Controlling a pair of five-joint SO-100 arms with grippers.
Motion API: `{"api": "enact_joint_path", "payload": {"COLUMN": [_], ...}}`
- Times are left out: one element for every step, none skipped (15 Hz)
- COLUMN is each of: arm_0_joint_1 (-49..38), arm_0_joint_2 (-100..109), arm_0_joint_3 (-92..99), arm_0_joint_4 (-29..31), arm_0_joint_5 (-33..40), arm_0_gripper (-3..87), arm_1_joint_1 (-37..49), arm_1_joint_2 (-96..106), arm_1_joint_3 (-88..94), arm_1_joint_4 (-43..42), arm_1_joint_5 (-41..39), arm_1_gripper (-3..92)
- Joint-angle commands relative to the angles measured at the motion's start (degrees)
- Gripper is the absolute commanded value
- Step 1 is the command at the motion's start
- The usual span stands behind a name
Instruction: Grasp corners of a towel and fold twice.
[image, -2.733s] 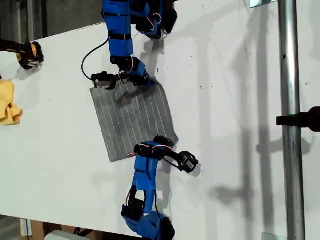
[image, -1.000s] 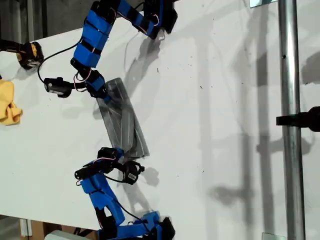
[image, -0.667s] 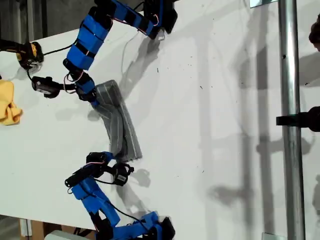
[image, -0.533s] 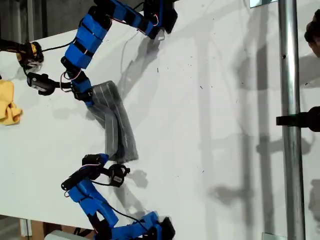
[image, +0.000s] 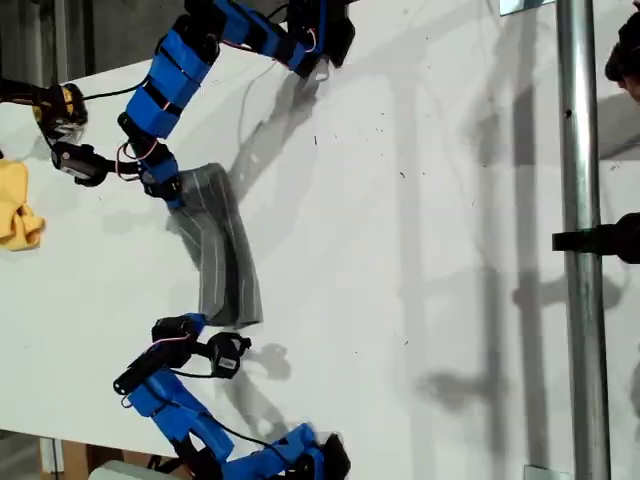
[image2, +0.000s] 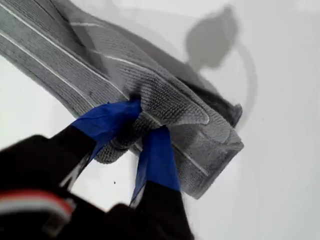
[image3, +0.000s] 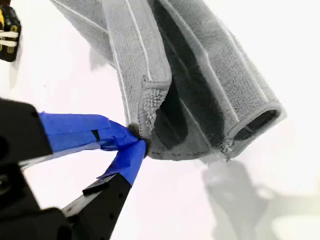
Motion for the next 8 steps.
{"api": "enact_joint_path", "payload": {"arm_0_joint_1": [3.2, 4.1, 5.1, 5.9, 6.1, 5.9, 5.4, 4.7], "arm_0_joint_2": [-2.4, -4.5, -6.2, -7.9, -9.8, -11.5, -13.0, -14.5], "arm_0_joint_3": [-1.1, -1.1, -1.1, -1.4, -1.5, -1.7, -2.1, -2.9], "arm_0_joint_4": [-0.4, -0.3, -0.1, 0.4, 0.6, 0.7, 0.7, 0.9], "arm_0_joint_5": [-2.4, -3.4, -4.5, -5.3, -5.9, -6.4, -6.4, -6.2], "arm_0_gripper": [-2.0, -2.0, -2.0, -2.0, -1.9, -1.8, -1.8, -1.8], "arm_1_joint_1": [0.7, 0.6, 0.4, 0.1, 0.1, 0.2, 0.4, 0.5], "arm_1_joint_2": [-0.7, -1.7, -2.5, -3.5, -5.2, -6.8, -8.1, -8.9], "arm_1_joint_3": [-3.5, -3.4, -3.3, -3.3, -3.6, -3.7, -3.9, -4.1], "arm_1_joint_4": [3.4, 4.5, 5.3, 5.8, 6.4, 6.5, 6.5, 6.5], "arm_1_joint_5": [-0.6, -0.6, -0.6, -0.6, -0.4, -0.3, -0.2, -0.2], "arm_1_gripper": [-0.2, -0.2, -0.2, -0.2, -0.2, -0.2, -0.2, -0.2]}}
